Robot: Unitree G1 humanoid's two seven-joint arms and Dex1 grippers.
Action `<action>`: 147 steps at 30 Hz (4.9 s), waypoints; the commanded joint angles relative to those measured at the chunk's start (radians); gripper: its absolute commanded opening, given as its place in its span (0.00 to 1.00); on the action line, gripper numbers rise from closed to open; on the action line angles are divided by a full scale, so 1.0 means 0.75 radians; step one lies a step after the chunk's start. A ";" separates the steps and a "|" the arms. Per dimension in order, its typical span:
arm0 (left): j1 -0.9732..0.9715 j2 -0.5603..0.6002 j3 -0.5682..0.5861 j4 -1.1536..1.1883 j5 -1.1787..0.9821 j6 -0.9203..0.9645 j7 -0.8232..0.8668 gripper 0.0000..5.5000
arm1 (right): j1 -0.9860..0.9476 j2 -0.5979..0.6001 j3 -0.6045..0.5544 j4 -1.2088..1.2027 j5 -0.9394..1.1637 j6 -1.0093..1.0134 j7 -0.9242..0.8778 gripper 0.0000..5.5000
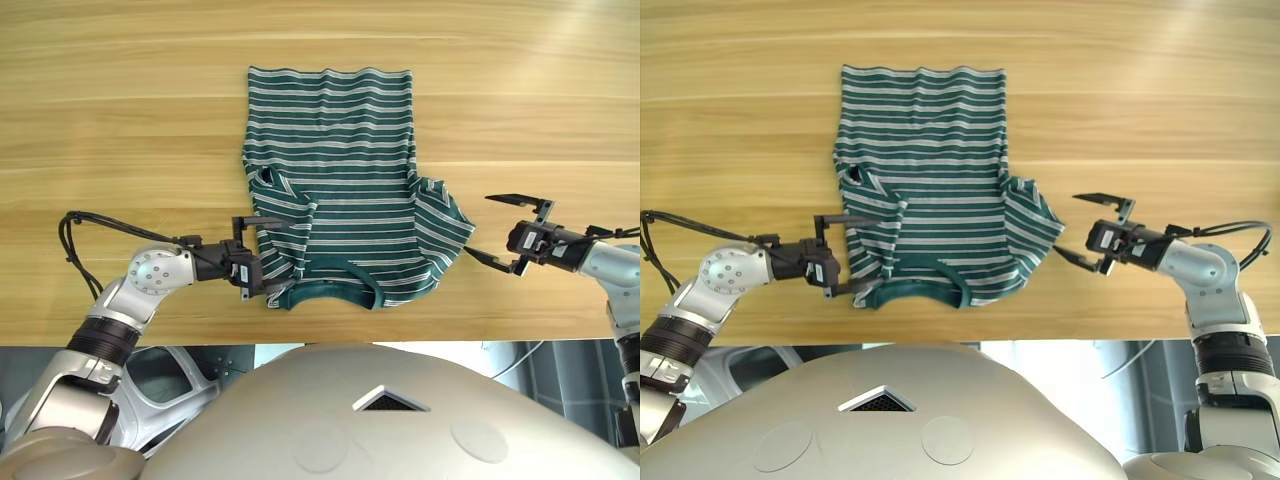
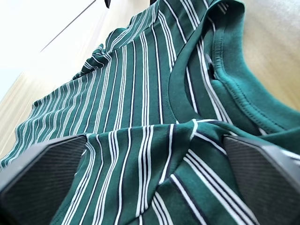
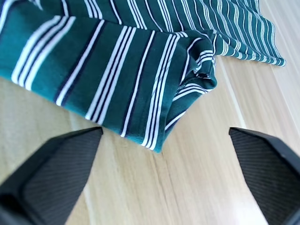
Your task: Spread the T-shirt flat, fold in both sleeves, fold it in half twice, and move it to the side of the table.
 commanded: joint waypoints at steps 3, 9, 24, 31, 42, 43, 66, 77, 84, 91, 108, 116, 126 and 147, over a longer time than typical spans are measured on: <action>0.026 0.011 -0.028 0.047 0.098 0.051 -0.007 0.98 | -0.012 -0.003 0.064 0.091 -0.082 0.021 -0.019 0.64; 0.015 0.006 -0.031 0.048 0.097 0.052 -0.007 0.98 | -0.030 0.009 0.104 0.097 -0.072 0.014 -0.027 0.42; 0.008 0.005 -0.036 0.046 0.092 0.058 -0.014 0.98 | -0.021 -0.020 0.087 0.042 0.020 -0.016 -0.024 0.00; -0.005 -0.009 -0.047 0.053 0.095 0.058 -0.014 0.98 | -0.058 -0.005 0.032 -0.065 0.086 -0.015 -0.013 0.00; -0.002 -0.016 -0.051 0.047 0.094 0.065 -0.010 0.98 | -0.205 0.085 0.190 -0.243 -0.038 0.082 0.014 0.00; -0.006 -0.019 -0.052 0.049 0.096 0.066 -0.009 0.98 | -0.216 0.091 0.205 -0.253 -0.044 0.088 0.019 0.00; -0.018 -0.044 -0.059 0.057 0.111 0.067 -0.004 0.98 | -0.426 0.330 0.517 -0.212 -0.367 0.344 -0.025 0.00; -0.037 -0.056 -0.067 0.062 0.108 0.072 -0.010 0.98 | -0.428 0.331 0.509 -0.258 -0.339 0.368 -0.030 0.09; -0.036 -0.045 -0.069 0.057 0.107 0.073 -0.015 0.98 | -0.448 0.309 0.476 -0.251 -0.331 0.373 -0.051 0.36; -0.010 0.002 -0.056 0.019 0.089 0.078 -0.036 0.98 | -0.446 0.353 0.475 -0.286 -0.284 0.380 -0.046 0.63; -0.009 0.073 0.139 -0.143 -0.048 0.072 0.050 0.98 | -0.482 0.383 0.343 -0.240 -0.145 0.361 -0.099 0.98; -0.008 -0.008 0.125 -0.167 -0.062 0.086 0.043 0.98 | -0.166 0.118 0.126 -0.406 0.165 0.228 0.093 0.98; -0.015 -0.008 0.132 -0.161 -0.058 0.097 0.016 0.98 | -0.015 0.178 0.225 -0.430 0.163 0.205 0.130 0.98; -0.020 -0.003 0.148 -0.148 -0.072 0.091 0.005 0.98 | -0.066 0.360 0.462 -0.229 -0.067 0.231 0.018 0.98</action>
